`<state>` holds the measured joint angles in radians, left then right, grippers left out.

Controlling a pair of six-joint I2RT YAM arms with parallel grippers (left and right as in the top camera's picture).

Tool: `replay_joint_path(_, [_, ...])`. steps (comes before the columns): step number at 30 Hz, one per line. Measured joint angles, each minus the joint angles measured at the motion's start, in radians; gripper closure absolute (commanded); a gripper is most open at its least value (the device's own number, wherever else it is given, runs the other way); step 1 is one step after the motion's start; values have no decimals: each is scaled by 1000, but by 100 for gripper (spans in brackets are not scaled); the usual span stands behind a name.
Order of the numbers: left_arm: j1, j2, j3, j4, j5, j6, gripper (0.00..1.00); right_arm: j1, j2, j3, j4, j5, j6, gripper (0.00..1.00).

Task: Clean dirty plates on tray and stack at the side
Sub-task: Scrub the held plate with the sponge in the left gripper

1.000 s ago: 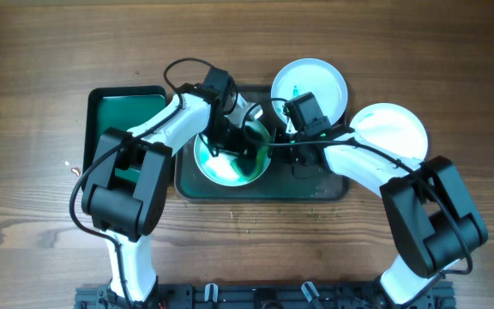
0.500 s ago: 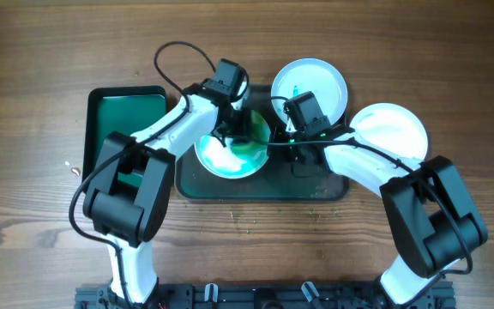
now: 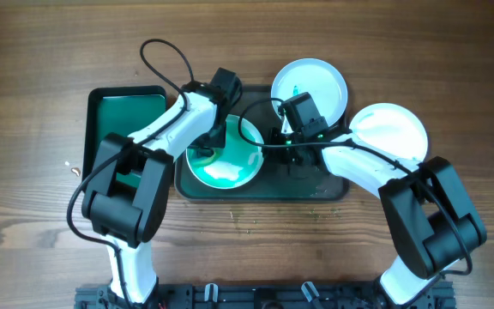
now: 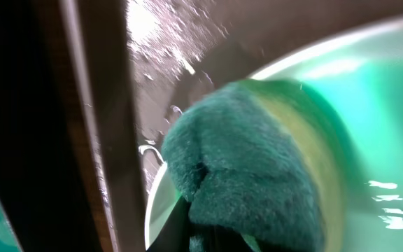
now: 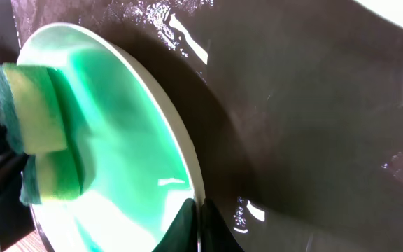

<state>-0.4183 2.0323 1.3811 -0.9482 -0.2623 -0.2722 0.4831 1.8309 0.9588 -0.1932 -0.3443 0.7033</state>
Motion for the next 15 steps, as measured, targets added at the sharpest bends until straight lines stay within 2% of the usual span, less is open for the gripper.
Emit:
replay_joint_path(4, [35, -6, 1, -43, 167, 183, 96, -6, 0, 0, -3, 1, 0, 96])
replay_joint_path(9, [54, -5, -3, -58, 484, 409, 96, -17, -2, 0, -6, 7, -1, 96])
replay_joint_path(15, [41, 15, -24, 16, 761, 506, 96, -16, -2, 0, -8, 8, -1, 96])
